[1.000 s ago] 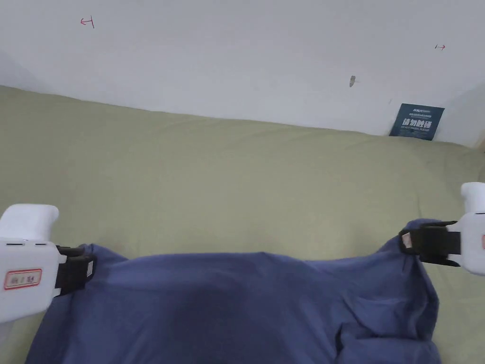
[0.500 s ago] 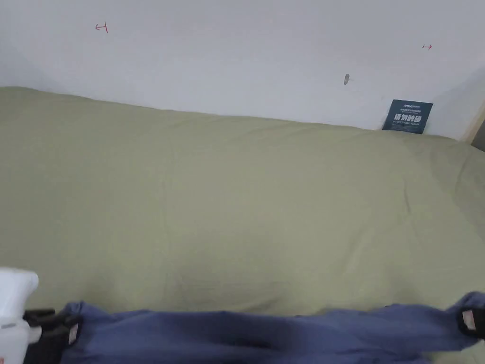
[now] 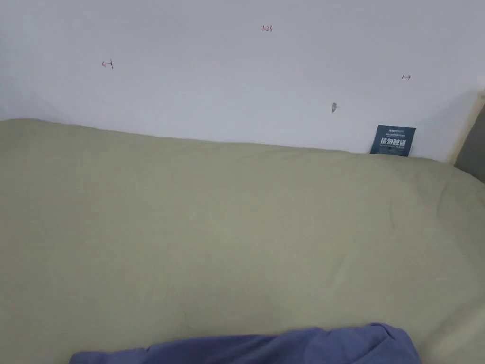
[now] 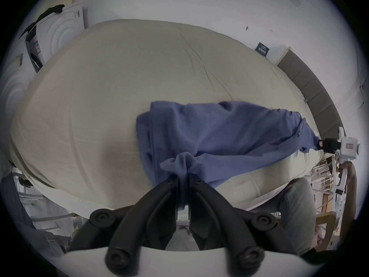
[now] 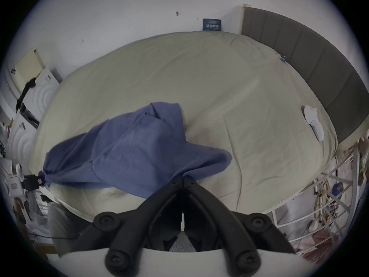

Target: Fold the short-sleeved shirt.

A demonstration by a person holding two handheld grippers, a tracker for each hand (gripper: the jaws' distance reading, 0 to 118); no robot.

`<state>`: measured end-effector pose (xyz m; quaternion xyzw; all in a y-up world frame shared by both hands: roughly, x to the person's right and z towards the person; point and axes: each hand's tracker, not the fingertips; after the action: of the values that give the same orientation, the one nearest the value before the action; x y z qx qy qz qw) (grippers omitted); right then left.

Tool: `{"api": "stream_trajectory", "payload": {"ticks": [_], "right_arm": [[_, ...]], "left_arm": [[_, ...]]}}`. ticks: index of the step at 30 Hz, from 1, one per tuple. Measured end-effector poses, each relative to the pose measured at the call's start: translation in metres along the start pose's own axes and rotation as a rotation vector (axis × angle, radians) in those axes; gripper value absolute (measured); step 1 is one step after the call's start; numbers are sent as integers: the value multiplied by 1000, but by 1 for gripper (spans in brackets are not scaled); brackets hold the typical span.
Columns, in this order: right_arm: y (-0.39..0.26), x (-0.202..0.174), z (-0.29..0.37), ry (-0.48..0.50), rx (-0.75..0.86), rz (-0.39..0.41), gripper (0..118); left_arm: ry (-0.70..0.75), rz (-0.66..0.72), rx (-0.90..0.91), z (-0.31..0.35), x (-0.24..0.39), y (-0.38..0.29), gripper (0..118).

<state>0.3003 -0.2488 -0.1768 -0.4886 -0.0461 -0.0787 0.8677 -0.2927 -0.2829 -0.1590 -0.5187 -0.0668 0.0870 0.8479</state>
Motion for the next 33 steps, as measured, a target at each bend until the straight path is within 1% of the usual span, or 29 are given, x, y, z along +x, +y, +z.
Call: {"api": "stream_trajectory", "payload": {"ticks": [2,3,5,6,7,9,12,13,14,15,17,18,19,21,23,24,25,26,27,28,29,31,33], "right_arm": [[2,5,6,-5,32,-30,2],[3,6,10,-1,35,-32,2],[5,5,18,12,22,-21,10],[5,3,21,3,13,-14,12],[4,2,27,-29,24,-5,15],[3,-1,41,-96,38,18,24],[3,-11,70,-148,134,17,26],[5,-20,81,-160,180,17,27],[7,-28,88,-145,219,32,29],[10,-40,97,-112,263,55,30],[16,-72,106,-58,322,116,45],[18,-88,107,-25,347,145,49],[20,-105,105,8,373,171,48],[18,-139,99,23,406,207,48],[11,-169,91,33,450,248,46],[4,-185,84,26,468,284,43],[-1,-198,77,20,465,314,33],[-6,-207,72,9,464,320,19],[-12,-216,65,-2,459,311,7],[-20,-223,60,-14,460,287,4],[-26,-225,55,-20,464,273,1],[-37,-226,47,0,407,218,1],[-46,-224,41,-3,397,188,1]], "left_arm": [[2,16,32,9,-6,3,10],[8,26,46,16,-5,4,12],[55,10,59,25,-6,7,19],[87,-8,79,31,-7,8,24],[94,-10,87,37,-7,7,27],[108,13,101,50,-9,4,28],[133,40,147,71,-4,3,31],[200,34,189,78,5,6,32],[236,9,223,84,15,8,32],[231,-38,253,90,27,13,33],[252,-75,311,98,61,27,38],[229,-99,334,99,78,33,40],[195,-109,363,99,93,38,45],[175,-110,414,94,127,45,52],[135,-129,463,85,158,44,52],[138,-123,467,79,174,42,52],[141,-125,470,72,187,39,50],[147,-128,469,66,195,37,40],[170,-134,463,57,203,33,20],[191,-123,460,50,208,29,0],[188,-107,462,45,210,25,0],[159,-93,454,36,210,14,0],[246,-121,441,28,212,5,0]]}}
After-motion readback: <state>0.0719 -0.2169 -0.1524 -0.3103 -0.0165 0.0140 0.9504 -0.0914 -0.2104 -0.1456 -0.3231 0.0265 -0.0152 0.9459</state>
